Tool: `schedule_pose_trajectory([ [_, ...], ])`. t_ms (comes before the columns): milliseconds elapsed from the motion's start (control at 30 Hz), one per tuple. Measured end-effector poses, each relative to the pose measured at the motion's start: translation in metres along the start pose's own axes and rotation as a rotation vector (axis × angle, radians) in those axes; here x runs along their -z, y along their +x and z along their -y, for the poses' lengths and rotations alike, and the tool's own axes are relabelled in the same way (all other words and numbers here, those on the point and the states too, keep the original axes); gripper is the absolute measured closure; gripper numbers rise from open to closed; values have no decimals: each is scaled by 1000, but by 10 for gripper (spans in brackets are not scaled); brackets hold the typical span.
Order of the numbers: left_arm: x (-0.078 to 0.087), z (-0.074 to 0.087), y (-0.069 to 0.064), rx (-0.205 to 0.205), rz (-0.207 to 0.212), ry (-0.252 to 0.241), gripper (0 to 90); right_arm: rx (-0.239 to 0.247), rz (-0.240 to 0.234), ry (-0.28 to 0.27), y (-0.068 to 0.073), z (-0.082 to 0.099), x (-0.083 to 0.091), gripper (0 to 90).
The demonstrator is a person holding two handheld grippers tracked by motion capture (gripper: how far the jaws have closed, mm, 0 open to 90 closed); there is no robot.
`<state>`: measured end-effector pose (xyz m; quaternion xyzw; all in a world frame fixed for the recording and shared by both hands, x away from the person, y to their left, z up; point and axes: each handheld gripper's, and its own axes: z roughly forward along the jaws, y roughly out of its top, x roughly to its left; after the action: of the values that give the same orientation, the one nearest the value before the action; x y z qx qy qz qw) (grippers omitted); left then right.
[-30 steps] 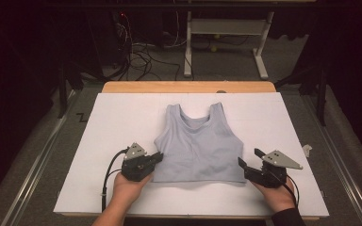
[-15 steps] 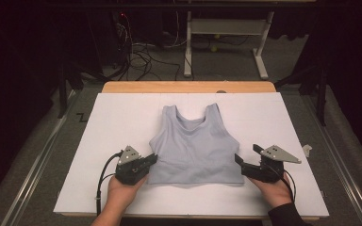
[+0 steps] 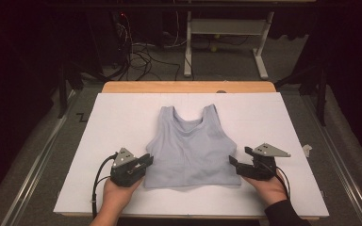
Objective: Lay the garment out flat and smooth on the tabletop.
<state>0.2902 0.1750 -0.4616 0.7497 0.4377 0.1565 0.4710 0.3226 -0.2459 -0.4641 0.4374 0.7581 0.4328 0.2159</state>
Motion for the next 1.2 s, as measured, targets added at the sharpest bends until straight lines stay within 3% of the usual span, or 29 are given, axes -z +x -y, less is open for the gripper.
schedule_pose_trajectory([
  [100,-3,0,3,39,-2,-12,479,4,2,42,2,1,-6,314],
  [167,-12,1,3,47,-1,34,424,4,1,68,2,0,-10,329],
  [200,-20,2,3,39,-9,80,424,4,1,81,2,0,-12,338],
  [300,-35,2,5,42,-10,139,426,-6,-16,129,2,0,-17,402],
  [400,-40,2,8,60,-13,162,509,10,-40,183,2,2,-22,512],
  [467,-40,2,10,84,-2,171,602,33,-22,191,5,1,-20,654],
  [567,-38,2,12,89,13,159,738,57,-19,185,7,2,-17,822],
  [667,-35,1,9,72,6,134,789,75,-17,160,9,1,-9,895],
  [733,-29,0,6,66,10,116,797,72,-15,133,9,2,-1,899],
  [867,-19,-1,-1,12,16,98,828,83,-18,109,7,6,15,900],
  [1067,-15,3,4,13,18,96,821,75,-49,101,9,16,30,894],
  [1133,-12,3,7,-19,19,84,744,77,-44,86,8,17,33,786],
  [1200,-9,5,11,-11,31,66,603,55,-54,64,4,18,36,681],
])
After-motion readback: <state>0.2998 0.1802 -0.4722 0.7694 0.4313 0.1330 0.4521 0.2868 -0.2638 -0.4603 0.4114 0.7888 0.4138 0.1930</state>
